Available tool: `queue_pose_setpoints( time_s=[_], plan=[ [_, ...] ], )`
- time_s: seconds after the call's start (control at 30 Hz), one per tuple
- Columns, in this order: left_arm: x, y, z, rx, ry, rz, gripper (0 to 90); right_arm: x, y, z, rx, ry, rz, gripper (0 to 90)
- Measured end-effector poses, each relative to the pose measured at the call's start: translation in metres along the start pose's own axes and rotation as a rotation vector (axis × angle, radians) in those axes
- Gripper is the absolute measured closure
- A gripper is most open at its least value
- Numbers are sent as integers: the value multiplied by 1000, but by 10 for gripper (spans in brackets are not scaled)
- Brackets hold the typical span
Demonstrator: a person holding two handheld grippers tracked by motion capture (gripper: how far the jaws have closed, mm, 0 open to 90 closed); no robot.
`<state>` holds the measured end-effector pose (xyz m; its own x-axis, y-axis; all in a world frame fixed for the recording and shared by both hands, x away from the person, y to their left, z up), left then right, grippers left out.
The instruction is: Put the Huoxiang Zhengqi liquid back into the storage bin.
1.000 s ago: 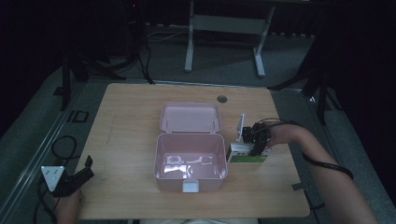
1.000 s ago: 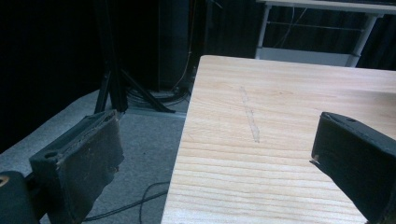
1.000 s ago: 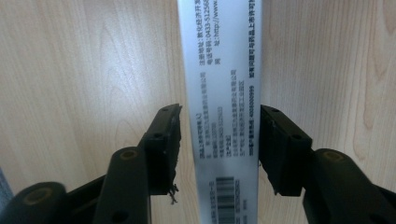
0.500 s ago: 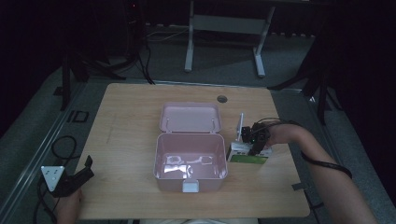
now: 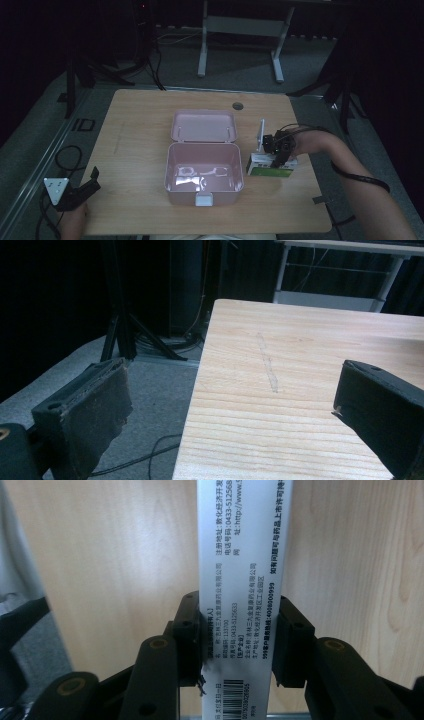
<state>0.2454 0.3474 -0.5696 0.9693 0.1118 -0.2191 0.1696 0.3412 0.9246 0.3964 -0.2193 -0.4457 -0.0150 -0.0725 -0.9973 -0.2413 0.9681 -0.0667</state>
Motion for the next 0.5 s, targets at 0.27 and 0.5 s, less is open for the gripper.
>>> queue_pose_setpoints(
  time_s=[0.27, 0.5],
  plan=[
    [0, 0, 0, -2, 2, 0, 21, -18, 1, -15, 31, 12, -4, 618],
    [0, 0, 0, -2, 2, 1, 21, -31, 7, -33, 3, 8, 1, 618]
  ],
)
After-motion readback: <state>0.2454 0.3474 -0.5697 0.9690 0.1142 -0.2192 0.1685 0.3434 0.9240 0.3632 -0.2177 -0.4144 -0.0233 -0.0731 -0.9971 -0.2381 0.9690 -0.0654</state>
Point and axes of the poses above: each handheld gripper's, and its own axes: x roughly forward along the jaws, y roughly out of its top, z roughly to its right, the point moved 3 cm from there along x, roughly forward along the jaws, and after that the axes turned 15 degrees about -x, right-handed, at the moved point
